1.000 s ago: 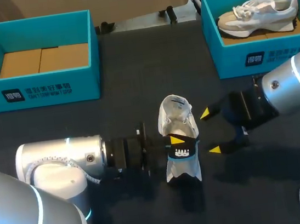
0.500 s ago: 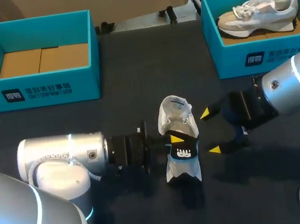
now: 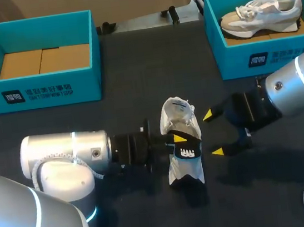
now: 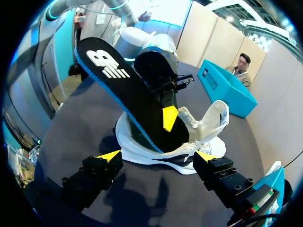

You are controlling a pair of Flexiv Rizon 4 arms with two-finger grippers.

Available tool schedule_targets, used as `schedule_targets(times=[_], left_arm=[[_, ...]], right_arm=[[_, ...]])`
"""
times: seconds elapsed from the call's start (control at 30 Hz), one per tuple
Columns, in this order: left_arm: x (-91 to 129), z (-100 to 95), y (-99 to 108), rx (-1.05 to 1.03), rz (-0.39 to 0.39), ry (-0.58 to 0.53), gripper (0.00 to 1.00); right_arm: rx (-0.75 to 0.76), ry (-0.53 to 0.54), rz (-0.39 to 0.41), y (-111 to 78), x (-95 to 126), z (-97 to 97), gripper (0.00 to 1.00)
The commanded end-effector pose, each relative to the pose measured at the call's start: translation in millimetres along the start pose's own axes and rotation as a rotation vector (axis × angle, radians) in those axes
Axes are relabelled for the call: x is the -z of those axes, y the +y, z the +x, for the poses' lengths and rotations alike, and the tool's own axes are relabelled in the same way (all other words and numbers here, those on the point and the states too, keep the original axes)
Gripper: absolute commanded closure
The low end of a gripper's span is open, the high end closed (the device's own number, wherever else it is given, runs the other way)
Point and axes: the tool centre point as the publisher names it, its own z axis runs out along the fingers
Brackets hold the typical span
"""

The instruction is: Take the shoe out of the shoebox, open the shoe tongue, remove and reinsert the insole, then place the shoe into the shoebox

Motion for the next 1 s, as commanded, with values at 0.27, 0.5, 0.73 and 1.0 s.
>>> schedule_targets(times=[0.27, 0.5, 0.73, 1.0], left_arm=[[3.3, -5.9, -16.0, 0.004, 0.010, 0.001, 0.54], [8.4, -8.9, -27.6, -0.001, 0.011, 0.010, 0.51], [17.7, -2.2, -44.9, 0.034, -0.006, 0.037, 0.51], [26.0, 6.0, -47.4, 0.066, -0.053, 0.052, 0.57]], right_arm=[[0.000, -0.003, 0.001, 0.2, 0.5, 1.5, 0.00], [0.000, -0.003, 0.001, 0.2, 0.5, 1.5, 0.00], [0.000, -0.003, 0.001, 0.2, 0.5, 1.5, 0.00], [0.000, -0.003, 0.001, 0.2, 0.5, 1.5, 0.00]])
